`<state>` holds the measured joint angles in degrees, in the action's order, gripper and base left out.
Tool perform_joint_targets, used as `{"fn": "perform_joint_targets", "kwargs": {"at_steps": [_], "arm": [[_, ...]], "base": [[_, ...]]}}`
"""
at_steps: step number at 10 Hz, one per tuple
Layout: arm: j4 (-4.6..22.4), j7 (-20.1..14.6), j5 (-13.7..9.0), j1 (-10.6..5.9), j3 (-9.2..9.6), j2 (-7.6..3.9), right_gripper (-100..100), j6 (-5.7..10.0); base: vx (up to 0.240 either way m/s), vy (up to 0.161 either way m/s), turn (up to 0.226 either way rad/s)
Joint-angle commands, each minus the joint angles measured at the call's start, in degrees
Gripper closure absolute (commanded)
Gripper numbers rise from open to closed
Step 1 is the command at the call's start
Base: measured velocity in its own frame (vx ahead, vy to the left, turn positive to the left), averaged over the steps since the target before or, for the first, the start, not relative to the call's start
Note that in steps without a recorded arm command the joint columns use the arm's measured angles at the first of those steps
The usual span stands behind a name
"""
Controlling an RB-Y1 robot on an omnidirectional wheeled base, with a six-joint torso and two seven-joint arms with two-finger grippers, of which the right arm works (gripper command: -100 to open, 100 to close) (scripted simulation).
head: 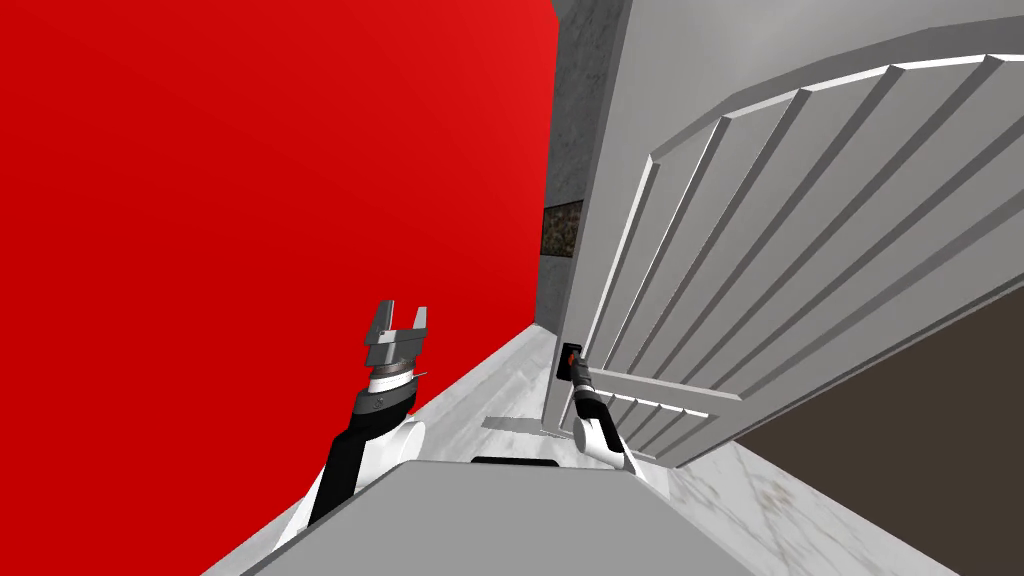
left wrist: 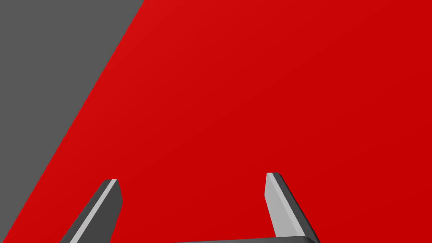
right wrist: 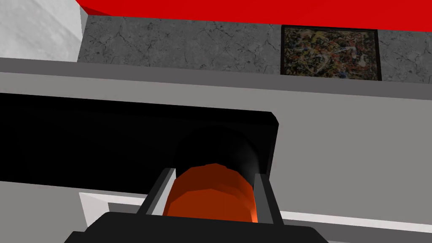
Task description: Push the door open
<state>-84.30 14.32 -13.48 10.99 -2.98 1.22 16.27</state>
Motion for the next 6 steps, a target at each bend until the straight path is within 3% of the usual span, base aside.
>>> {"fn": "perform_joint_targets", "kwargs": {"at_steps": [1, 2, 6], "arm": [[0.0, 0.0, 0.0, 0.0, 0.0, 0.0, 100, 0.0], [-0.2, 0.1, -0.4, 0.11, -1.24, -1.35, 100, 0.08], [-0.6, 0.4, -1.1, 0.42, -3.31, -2.42, 100, 0.1]], "base": [[0.08, 0.042, -0.044], [0.109, 0.048, -0.052], [0.19, 0.061, -0.051]]}}
